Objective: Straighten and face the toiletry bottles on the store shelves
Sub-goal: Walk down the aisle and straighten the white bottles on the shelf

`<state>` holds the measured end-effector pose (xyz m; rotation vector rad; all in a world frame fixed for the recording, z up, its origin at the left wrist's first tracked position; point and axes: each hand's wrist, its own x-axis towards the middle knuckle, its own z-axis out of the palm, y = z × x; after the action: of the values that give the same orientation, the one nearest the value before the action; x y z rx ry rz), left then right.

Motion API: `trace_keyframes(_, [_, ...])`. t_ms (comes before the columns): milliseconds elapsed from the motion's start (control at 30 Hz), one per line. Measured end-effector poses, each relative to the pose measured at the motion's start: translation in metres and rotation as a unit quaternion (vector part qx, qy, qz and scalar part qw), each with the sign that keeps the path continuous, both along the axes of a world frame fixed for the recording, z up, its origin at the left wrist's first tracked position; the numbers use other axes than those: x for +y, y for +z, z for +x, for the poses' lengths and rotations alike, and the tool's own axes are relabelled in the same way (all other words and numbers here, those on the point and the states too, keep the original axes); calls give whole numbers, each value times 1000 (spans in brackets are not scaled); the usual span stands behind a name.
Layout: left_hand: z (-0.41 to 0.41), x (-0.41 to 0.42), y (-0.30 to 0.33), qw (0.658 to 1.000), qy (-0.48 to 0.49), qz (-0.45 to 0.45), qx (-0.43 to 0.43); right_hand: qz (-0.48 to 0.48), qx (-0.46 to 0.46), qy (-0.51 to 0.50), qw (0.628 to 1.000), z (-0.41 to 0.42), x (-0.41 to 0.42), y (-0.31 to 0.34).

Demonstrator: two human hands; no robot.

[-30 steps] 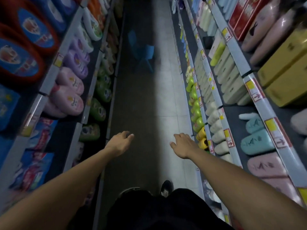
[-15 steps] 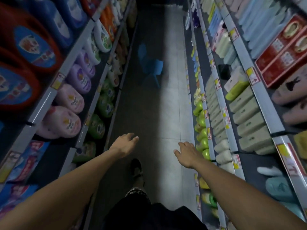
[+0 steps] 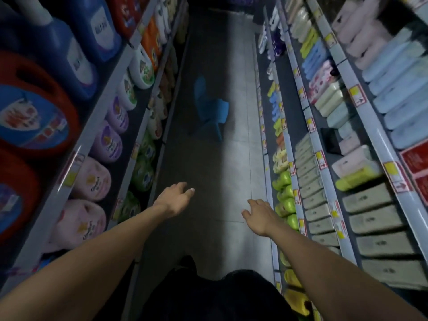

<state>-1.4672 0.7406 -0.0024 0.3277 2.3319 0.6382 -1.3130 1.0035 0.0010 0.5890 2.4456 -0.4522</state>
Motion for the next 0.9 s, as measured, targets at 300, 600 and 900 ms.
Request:
trace_keyframes(300, [-98, 44, -14, 999, -33, -39, -14, -8, 8, -29, 1000, -93, 42, -8])
trace_keyframes(600, [-209, 153, -17, 996, -58, -71, -1, -42, 18, -35, 998, -199, 135, -28])
trace_keyframes(900, [-315, 278, -7, 994, -41, -102, 17, -55, 6, -49, 997, -302, 265, -35])
